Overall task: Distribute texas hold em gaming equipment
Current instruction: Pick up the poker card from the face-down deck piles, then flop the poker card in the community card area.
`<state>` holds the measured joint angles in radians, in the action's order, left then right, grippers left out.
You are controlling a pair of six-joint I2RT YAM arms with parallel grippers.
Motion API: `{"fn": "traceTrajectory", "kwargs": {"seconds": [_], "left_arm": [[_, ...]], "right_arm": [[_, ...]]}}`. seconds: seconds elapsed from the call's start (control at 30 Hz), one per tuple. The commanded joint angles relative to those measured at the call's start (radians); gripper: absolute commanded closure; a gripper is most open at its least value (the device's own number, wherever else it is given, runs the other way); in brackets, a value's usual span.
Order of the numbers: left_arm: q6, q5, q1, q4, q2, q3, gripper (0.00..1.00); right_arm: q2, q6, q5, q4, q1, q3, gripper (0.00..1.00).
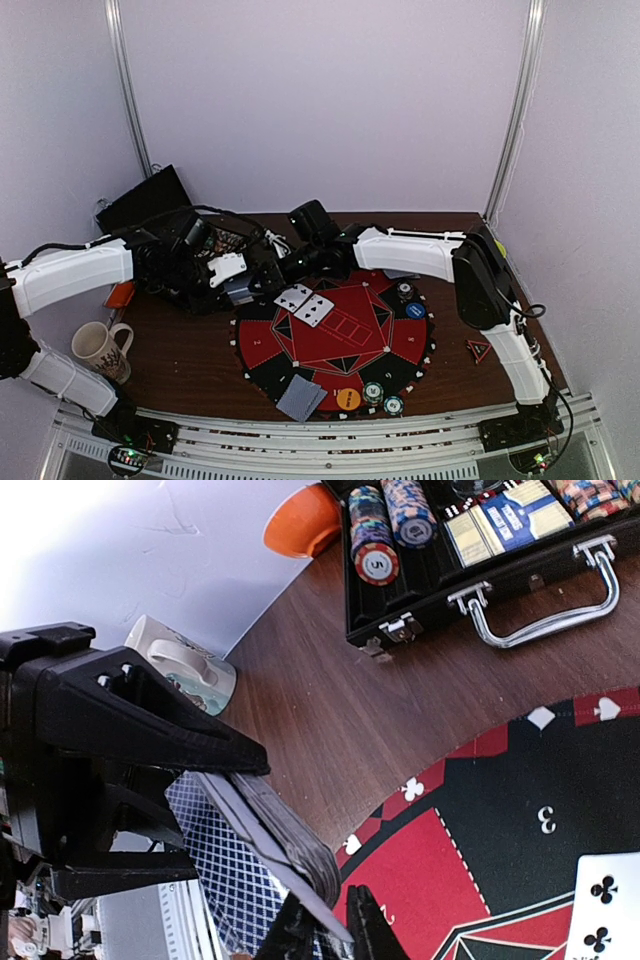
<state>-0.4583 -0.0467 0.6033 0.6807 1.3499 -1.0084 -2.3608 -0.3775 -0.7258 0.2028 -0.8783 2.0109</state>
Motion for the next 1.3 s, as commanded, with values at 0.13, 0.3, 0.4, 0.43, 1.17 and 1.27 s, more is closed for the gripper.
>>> {"fn": "traceTrajectory", "kwargs": {"seconds": [0.13,0.3,0.4,0.43,1.17,1.27], "left_arm": [[-0.001,0.003,-0.001,-0.061,-0.024,0.010,0.53],[-0.001,0.006,-0.002,-0.063,-0.026,0.013,0.53],[0.000,0.013,-0.001,-0.064,-0.033,0.015,0.53],[-0.001,0.013,-0.001,-0.064,-0.035,0.016,0.53],[0.038,0.031,-0.002,-0.102,-0.046,0.048,0.53],[0.038,0.035,-0.001,-0.102,-0.051,0.044,0.53]], "right_arm": [[0.059,0.046,0.075,0.110,0.022,0.017,0.88],[0.071,0.052,0.074,0.128,0.026,0.017,0.95],[0.092,0.064,0.089,0.150,0.037,0.017,1.00],[0.099,0.070,0.098,0.159,0.042,0.017,1.00],[0.446,0.191,1.250,0.630,0.038,-0.373,1.00],[0.398,0.176,1.387,0.685,-0.014,-0.360,1.00]]}}
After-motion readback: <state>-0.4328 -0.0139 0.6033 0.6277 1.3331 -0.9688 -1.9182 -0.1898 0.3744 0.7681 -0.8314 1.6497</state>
